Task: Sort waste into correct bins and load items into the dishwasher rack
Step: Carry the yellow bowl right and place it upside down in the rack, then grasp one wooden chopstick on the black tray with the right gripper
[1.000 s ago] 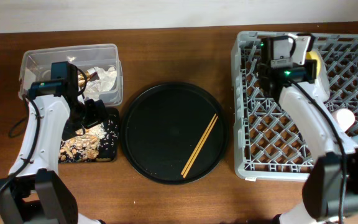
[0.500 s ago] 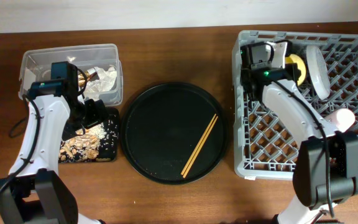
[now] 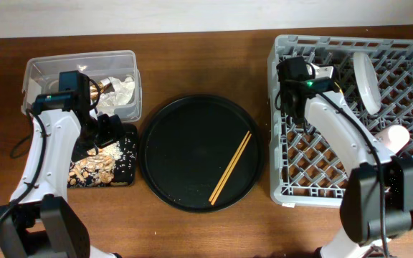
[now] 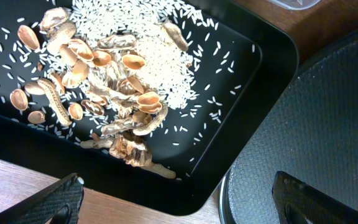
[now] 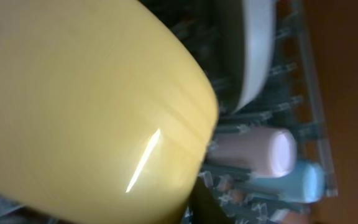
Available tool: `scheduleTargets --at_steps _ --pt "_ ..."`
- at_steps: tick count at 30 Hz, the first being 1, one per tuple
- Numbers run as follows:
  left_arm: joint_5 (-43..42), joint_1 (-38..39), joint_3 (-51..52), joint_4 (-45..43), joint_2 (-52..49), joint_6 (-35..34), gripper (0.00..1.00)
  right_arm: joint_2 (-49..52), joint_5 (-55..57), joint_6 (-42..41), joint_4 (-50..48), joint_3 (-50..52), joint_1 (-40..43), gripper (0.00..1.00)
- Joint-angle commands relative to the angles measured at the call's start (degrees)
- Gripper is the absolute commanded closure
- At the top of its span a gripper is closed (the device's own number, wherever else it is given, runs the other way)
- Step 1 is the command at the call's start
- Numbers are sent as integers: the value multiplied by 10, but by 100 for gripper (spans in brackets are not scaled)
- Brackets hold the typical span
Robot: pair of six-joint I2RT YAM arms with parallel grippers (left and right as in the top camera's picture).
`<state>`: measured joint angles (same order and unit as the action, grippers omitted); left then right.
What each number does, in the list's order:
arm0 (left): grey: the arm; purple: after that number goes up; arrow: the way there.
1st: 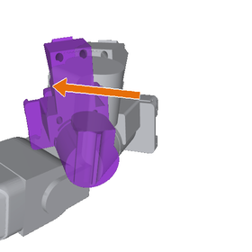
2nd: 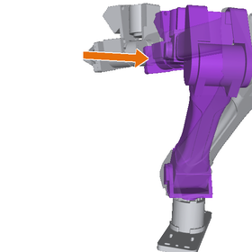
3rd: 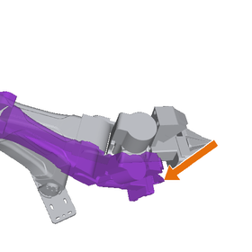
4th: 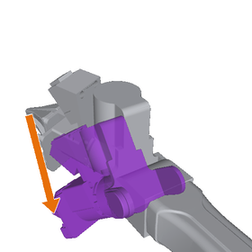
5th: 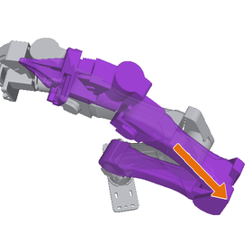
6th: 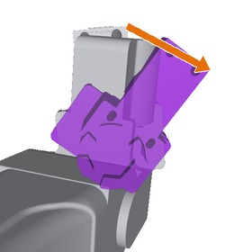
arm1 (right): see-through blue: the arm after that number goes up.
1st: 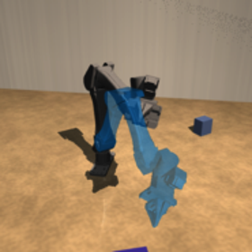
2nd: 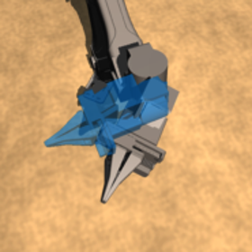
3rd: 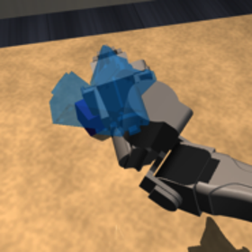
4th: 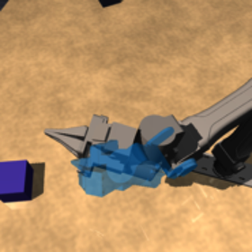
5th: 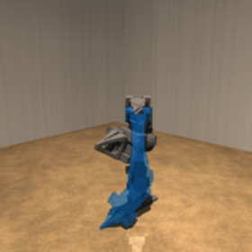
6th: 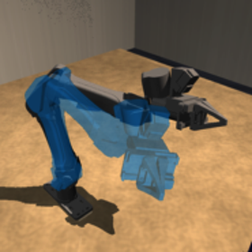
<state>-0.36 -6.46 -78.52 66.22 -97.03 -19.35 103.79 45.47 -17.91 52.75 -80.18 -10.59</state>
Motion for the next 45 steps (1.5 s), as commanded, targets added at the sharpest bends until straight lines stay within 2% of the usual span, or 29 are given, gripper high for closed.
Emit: scheduleTargets --at_steps 1,2,4,8,13,17,22,26,28,30,36,41,42,44,45 --pt "6 -1 -1 -1 16 -6 4 -90 -132 -11 14 5 -7 73" --pt "6 -1 -1 -1 16 -6 4 -122 -180 -10 26 5 -7 70" --pt "6 -1 -1 -2 16 -6 3 -172 -291 14 41 5 -7 53" --pt "6 -1 -1 -2 16 -6 3 -212 -512 9 52 5 -25 51" --pt "6 -1 -1 -2 16 -6 3 -172 -539 -38 64 5 -132 50" --pt "6 -1 -1 -1 16 -6 3 -78 -532 -102 62 5 -207 49" --pt "6 -1 -1 -1 16 -6 3 45 -513 -217 63 5 -228 49" --pt "6 -1 -1 -1 16 -6 1 82 -510 -234 62 5 -228 52" --pt "6 -1 -1 -1 16 -6 1 82 -494 -262 67 5 -228 64" --pt "6 -1 -1 -1 16 -6 1 82 -487 -296 73 9 -228 67" --pt "6 -1 -1 -1 16 -6 1 82 -479 -337 1 90 -229 70" --pt "6 -1 -1 -1 16 -6 1 82 -478 -338 -31 109 -229 70" --pt "6 -1 -1 -1 16 -6 1 82 -478 -338 -38 110 -229 72" --pt "6 -1 -1 -1 16 -6 1 82 -478 -338 -43 110 -229 92" --pt "6 -1 -1 -1 16 -6 1 82 -478 -338 -43 110 -229 93"
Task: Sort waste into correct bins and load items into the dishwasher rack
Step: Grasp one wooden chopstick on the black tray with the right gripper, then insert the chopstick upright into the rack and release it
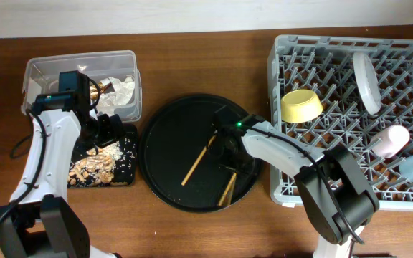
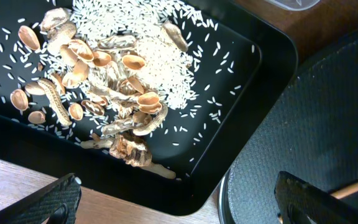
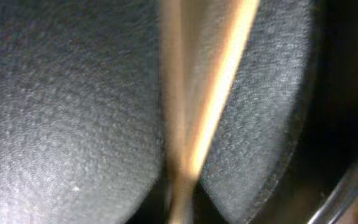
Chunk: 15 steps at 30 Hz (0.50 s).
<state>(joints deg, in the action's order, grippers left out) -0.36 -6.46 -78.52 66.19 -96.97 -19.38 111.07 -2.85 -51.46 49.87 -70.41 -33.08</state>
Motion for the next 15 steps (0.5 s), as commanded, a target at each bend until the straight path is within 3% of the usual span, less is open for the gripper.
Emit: scheduleTargets --at_steps 1,7,12,15 --pt "6 -1 -1 -1 15 -5 1 9 1 -3 -15 12 -4 96" --pt "6 -1 -1 -1 15 -5 1 -24 -47 37 -26 -2 -1 96" --pt "6 -1 -1 -1 15 -5 1 -176 -42 248 30 -55 40 96" --pt "6 -1 -1 -1 15 -5 1 -252 -40 341 90 -59 116 96"
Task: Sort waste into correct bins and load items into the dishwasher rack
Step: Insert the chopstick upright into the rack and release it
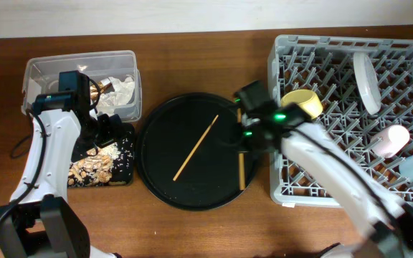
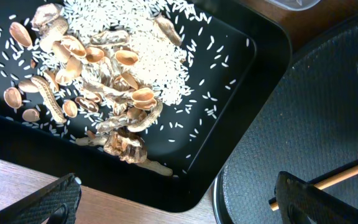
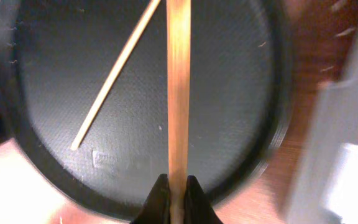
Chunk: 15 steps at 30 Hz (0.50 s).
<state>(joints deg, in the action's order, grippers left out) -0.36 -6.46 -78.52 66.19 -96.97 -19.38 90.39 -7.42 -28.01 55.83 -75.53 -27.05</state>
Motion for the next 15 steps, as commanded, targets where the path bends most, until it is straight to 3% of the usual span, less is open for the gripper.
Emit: scheduleTargets --at_steps 1,3,5,11,15 --pt "6 -1 -1 -1 15 -5 1 -53 6 139 48 -8 86 96" --pt "6 -1 -1 -1 15 -5 1 -44 5 198 86 -8 158 96" --pt "6 -1 -1 -1 15 -5 1 -25 5 207 91 -7 192 96" --pt "6 -1 -1 -1 15 -5 1 75 17 218 95 -5 200 96" --pt "6 -1 -1 -1 15 -5 1 83 21 218 74 -6 200 77"
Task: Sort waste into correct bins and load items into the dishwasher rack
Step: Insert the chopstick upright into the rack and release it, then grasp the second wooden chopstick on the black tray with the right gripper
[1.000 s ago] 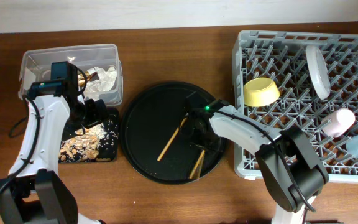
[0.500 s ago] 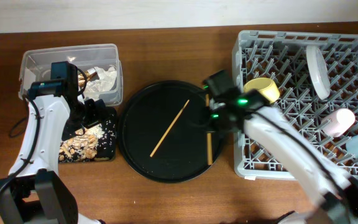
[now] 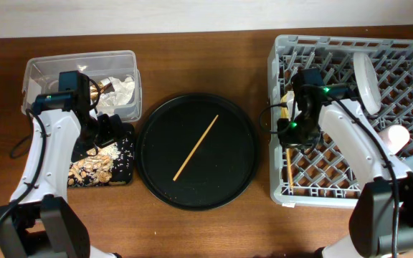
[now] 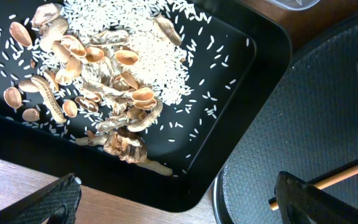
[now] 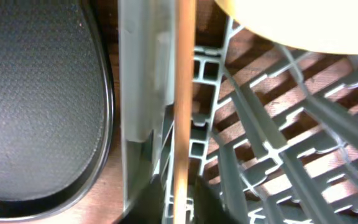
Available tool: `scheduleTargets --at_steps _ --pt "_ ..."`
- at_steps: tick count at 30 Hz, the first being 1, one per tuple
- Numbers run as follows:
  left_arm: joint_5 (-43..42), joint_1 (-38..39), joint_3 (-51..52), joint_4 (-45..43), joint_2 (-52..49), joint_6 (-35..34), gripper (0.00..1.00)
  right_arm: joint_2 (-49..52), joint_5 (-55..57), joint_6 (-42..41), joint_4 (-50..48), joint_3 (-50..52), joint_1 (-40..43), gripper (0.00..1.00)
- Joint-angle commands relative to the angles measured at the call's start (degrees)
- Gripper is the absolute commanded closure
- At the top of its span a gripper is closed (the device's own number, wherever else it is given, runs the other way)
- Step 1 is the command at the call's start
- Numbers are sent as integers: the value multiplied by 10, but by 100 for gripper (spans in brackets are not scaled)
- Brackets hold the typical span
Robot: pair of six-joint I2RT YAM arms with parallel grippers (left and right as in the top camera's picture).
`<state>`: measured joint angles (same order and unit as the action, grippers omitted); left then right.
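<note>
My right gripper (image 5: 183,208) is shut on a wooden chopstick (image 5: 184,93) and holds it over the left part of the grey dishwasher rack (image 3: 272,72). In the overhead view that chopstick (image 3: 289,168) runs along the rack's left wall. A second chopstick (image 3: 196,148) lies slantwise on the round black tray (image 3: 163,179). The yellow bowl (image 5: 291,18) sits in the rack, mostly hidden under my right arm. My left gripper (image 4: 179,208) hangs open over the corner of the black rectangular tray (image 4: 266,56) of rice and nut shells (image 4: 104,81).
A clear plastic bin (image 3: 49,68) with crumpled paper stands at the back left. The rack also holds a white plate (image 3: 365,82), a pink cup (image 3: 396,135) and a blue cup on its right side.
My right gripper has moved with the chopstick from the round tray's right edge to the rack's left side. The left arm and the other chopstick have not moved.
My right gripper was in the rack with the yellow bowl while two chopsticks lay together on the round tray. Then the bowl stood in the rack and the gripper was at the chopsticks. Then it held one at the tray's edge, now over the rack.
</note>
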<state>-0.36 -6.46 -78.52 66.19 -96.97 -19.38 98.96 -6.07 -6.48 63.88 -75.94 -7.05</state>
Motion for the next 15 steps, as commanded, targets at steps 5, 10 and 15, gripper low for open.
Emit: scheduleTargets --at_steps 5,10,15 --pt "6 -1 -1 -1 15 -5 1 -26 7 2 -3 -6 0 76" --pt "6 -1 -1 -1 15 -5 1 -103 -60 0 -7 -64 -5 75" --pt "6 -1 -1 -1 15 -5 1 -75 -89 -34 -50 -60 -98 61"
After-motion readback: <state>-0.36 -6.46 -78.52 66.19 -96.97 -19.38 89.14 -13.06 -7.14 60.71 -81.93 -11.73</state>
